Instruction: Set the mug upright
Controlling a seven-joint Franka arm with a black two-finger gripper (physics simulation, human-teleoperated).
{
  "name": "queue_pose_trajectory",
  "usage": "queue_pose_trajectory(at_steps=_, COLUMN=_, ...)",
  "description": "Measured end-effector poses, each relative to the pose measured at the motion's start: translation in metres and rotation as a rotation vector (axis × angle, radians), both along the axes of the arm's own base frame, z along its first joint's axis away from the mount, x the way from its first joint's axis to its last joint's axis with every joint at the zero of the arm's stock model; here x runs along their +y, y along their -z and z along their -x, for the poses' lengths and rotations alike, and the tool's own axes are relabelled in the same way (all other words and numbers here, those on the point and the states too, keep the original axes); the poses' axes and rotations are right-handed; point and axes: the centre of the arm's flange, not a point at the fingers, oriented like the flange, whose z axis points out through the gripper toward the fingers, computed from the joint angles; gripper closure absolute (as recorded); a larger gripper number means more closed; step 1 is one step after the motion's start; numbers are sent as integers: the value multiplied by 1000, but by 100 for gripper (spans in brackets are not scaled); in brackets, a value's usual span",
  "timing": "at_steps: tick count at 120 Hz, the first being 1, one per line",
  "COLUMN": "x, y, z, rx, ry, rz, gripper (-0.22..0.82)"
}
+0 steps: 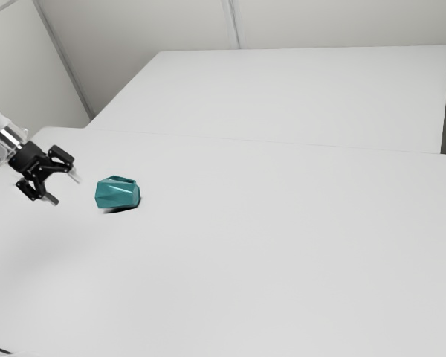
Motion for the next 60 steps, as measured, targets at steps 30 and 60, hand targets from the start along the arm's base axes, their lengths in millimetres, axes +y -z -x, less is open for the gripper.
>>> queue_pose_trajectory(at_steps=30, x=5, y=33, z=-52, rx=-57, ry=-40, rz=97, gripper=0)
queue_pose_trajectory(at_steps=60, x=37, y=64, z=-82, rx=-84, ry=-94, rz=159, gripper=0)
